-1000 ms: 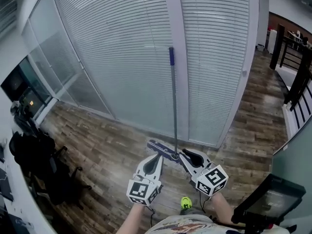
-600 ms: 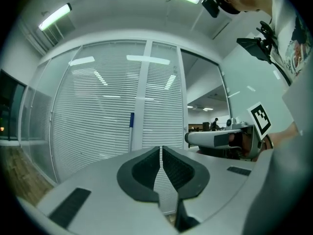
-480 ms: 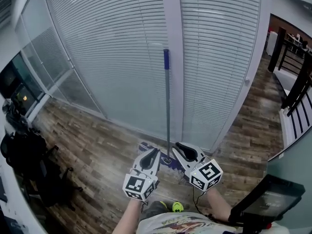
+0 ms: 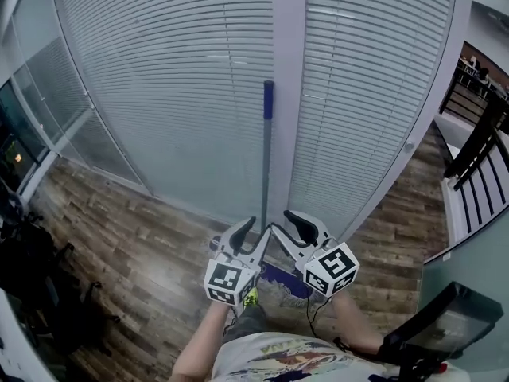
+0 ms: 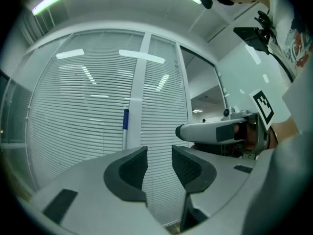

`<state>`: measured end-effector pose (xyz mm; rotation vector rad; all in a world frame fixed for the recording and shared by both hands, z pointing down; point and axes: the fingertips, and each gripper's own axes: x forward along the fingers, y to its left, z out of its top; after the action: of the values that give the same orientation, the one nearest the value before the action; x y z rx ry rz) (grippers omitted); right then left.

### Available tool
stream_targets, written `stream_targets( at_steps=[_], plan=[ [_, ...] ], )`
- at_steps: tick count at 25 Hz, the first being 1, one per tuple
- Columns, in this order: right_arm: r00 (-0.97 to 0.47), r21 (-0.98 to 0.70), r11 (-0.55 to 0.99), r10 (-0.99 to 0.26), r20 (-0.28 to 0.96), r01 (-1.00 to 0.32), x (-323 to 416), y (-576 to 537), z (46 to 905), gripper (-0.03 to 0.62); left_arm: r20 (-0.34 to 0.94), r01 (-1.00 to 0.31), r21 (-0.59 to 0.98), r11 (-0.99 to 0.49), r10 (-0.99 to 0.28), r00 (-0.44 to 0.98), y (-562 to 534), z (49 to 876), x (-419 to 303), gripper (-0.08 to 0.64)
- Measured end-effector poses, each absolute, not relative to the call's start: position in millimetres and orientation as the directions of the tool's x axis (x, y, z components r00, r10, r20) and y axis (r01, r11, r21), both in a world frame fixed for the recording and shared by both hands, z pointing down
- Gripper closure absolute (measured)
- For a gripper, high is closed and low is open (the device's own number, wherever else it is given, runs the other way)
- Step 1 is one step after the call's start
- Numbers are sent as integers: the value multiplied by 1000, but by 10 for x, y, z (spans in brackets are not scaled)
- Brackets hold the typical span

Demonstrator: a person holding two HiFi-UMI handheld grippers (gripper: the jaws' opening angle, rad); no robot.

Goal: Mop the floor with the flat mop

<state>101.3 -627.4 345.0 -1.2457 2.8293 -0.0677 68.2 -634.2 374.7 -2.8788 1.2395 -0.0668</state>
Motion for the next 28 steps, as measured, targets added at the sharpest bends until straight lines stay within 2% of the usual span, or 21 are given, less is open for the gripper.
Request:
stream_targets(
  at_steps=[8, 15, 24, 28],
  plan=[
    [-537, -10, 537, -843, 8, -843, 1007, -7774, 3344, 445, 32, -682, -61, -729, -684, 728, -8131, 3724, 652, 427],
    [-427, 3, 427, -904, 27, -904, 1156, -8731, 3431, 445, 27, -631, -88, -771, -635, 772, -9202, 3763, 825, 426],
    [-362, -9, 362, -930, 63, -932, 1351, -9390, 3485, 445, 60, -549, -74, -833, -553, 831, -9987, 3905, 1281, 378],
    [-355, -12, 355, -933, 59, -935, 1416, -9439, 3597, 445, 95, -547, -86, -833, -553, 828, -10136, 4157, 1459, 365]
  ],
)
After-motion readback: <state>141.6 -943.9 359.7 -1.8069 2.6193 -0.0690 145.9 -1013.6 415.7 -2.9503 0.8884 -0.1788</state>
